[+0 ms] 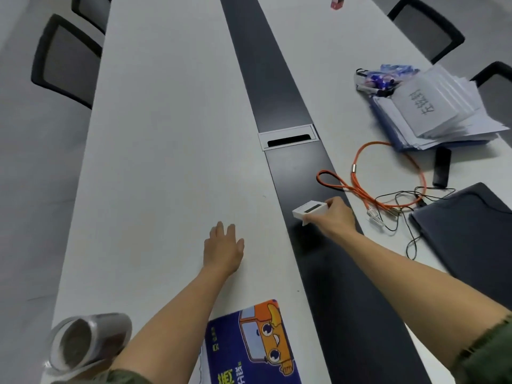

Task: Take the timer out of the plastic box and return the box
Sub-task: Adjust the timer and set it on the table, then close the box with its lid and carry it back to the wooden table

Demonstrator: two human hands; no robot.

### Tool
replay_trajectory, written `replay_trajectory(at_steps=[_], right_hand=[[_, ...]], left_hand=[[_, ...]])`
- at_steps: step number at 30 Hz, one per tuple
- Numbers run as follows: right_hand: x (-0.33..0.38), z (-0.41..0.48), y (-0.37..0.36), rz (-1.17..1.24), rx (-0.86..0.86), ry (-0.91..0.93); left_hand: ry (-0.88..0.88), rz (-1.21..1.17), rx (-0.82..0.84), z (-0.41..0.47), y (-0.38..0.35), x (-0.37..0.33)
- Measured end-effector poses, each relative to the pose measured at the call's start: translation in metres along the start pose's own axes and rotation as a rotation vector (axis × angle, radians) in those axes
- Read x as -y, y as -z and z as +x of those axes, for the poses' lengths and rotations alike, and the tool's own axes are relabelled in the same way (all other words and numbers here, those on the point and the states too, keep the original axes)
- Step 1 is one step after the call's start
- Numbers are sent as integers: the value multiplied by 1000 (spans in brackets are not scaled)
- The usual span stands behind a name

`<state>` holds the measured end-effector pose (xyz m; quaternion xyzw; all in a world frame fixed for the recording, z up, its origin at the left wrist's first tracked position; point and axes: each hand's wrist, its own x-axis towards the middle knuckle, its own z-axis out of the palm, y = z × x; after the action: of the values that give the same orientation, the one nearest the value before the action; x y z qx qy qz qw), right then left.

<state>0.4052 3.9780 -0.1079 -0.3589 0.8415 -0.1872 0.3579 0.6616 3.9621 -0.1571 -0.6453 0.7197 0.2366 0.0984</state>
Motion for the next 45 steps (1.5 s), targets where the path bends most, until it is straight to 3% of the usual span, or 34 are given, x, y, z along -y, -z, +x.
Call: replay_trajectory(at_steps=[6, 10, 16, 21, 33, 40, 45], right_hand=[[-1, 35, -17, 27, -33, -97], [-2, 53, -23, 66, -6, -91], [12, 79, -24, 407, 22, -321], [32, 96, -35, 586, 4, -369], [61, 112, -47, 707, -64, -442], [51, 92, -38, 627, -1, -430], [40, 55, -24, 297, 104, -282]], left_hand=[[40, 49, 13, 37, -29, -1], [39, 102, -71, 42, -53, 2], [32, 118, -184, 45, -69, 8], [32, 126, -212, 47, -74, 11], [15, 142, -230, 49, -79, 14], [8, 128, -2, 46, -52, 8], [-23, 148, 240, 42, -1, 10]])
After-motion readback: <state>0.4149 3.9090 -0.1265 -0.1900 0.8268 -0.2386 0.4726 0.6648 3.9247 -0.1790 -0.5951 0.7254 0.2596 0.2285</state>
